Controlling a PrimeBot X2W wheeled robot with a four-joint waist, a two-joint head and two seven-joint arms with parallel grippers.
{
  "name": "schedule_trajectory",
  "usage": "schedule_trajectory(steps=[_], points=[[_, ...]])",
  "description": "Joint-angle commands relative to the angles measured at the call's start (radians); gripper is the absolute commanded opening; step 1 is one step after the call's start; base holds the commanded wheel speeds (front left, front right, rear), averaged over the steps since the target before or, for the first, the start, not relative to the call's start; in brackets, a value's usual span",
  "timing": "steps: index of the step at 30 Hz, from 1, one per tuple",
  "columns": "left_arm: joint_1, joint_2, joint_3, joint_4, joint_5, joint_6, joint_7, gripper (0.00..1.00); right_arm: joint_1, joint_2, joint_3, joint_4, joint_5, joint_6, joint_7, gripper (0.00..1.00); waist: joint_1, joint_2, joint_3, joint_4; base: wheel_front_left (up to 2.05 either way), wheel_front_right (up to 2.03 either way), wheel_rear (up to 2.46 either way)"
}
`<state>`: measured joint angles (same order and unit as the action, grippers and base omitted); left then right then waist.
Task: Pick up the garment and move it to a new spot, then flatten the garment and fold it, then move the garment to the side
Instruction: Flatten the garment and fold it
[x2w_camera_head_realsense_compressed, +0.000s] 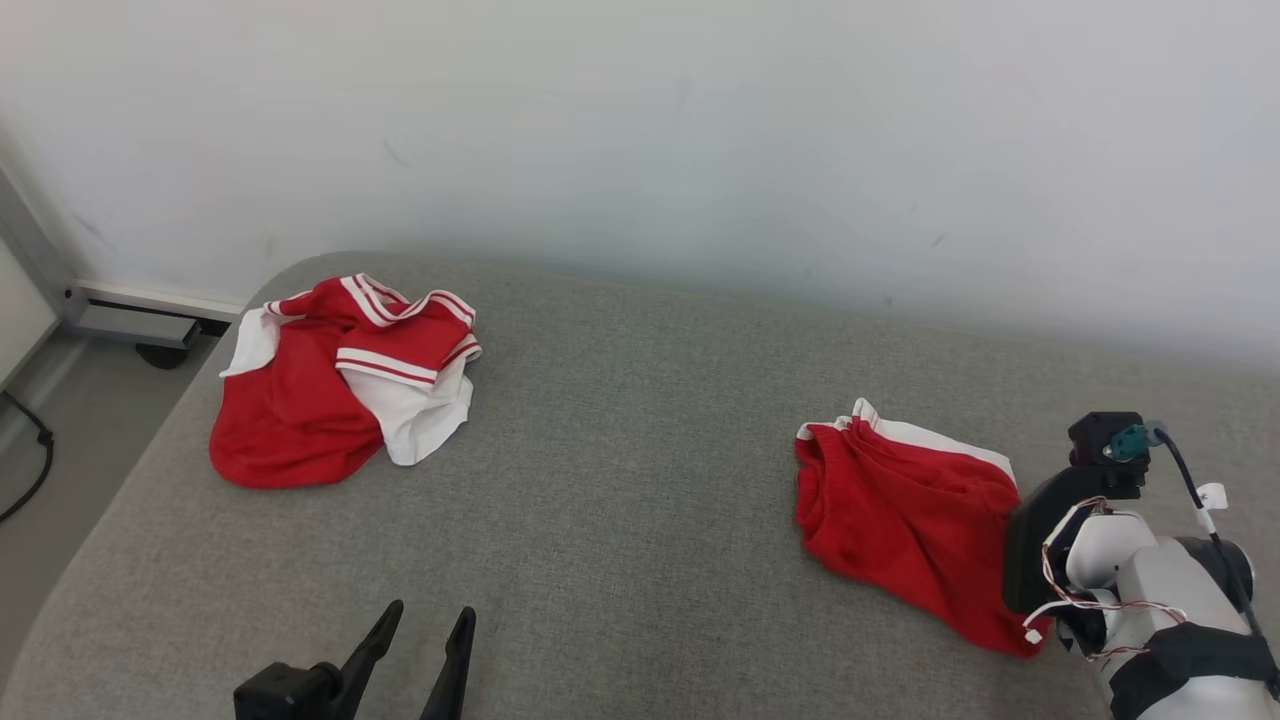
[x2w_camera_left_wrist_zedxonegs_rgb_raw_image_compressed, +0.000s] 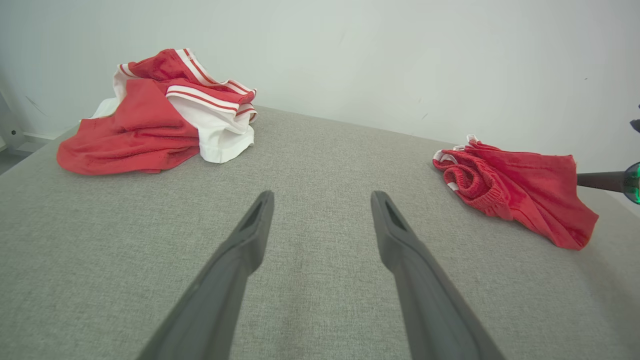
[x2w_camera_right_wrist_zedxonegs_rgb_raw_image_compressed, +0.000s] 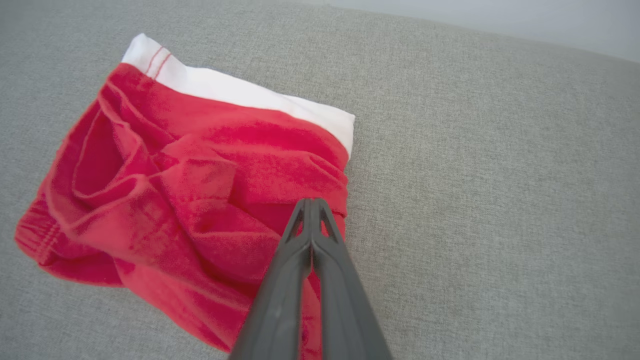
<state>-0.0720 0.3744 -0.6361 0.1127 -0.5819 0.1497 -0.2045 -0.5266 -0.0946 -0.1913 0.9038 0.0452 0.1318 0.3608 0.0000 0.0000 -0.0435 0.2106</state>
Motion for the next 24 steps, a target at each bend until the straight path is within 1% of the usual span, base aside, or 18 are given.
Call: schedule_trajectory(steps=[1,7,11,16,17,20,24], points=[[-0.012,0.004,0.000,0.004,-0.008,0.000,-0.006,1.00,0.011,0.005,0.009,-0.006,0.011,-0.002,-0.002,0.00,0.0000,0.0000,0.001,0.009,0.00,0.00,0.00],[-0.014,0.005,-0.004,0.008,-0.009,-0.002,-0.007,1.00,0.021,0.024,0.048,-0.016,0.043,-0.002,0.033,0.00,0.0000,0.0000,0.000,0.026,0.00,0.00,0.00],[-0.011,0.006,-0.004,0.009,-0.014,0.001,-0.008,1.00,0.031,0.034,0.093,-0.033,0.098,-0.002,0.093,0.00,0.0000,0.0000,-0.002,0.032,0.00,0.00,0.00],[-0.005,0.008,-0.003,0.009,-0.019,0.006,-0.008,1.00,0.054,0.041,0.173,-0.102,0.176,-0.002,0.161,0.00,0.0000,0.0000,-0.005,0.030,0.00,0.00,0.00],[-0.005,0.008,-0.003,0.009,-0.019,0.006,-0.008,1.00,0.054,0.041,0.173,-0.102,0.176,-0.002,0.161,0.00,0.0000,0.0000,-0.005,0.030,0.00,0.00,0.00],[-0.002,0.010,-0.004,0.007,-0.019,0.005,-0.010,1.00,0.074,0.041,0.222,-0.159,0.205,-0.002,0.186,0.00,0.0000,0.0000,-0.006,0.026,0.00,0.00,0.00],[0.000,0.007,-0.006,0.007,-0.021,0.005,-0.012,1.00,0.106,0.042,0.263,-0.221,0.234,-0.002,0.215,0.00,0.0000,0.0000,-0.008,0.022,0.00,0.00,0.00]])
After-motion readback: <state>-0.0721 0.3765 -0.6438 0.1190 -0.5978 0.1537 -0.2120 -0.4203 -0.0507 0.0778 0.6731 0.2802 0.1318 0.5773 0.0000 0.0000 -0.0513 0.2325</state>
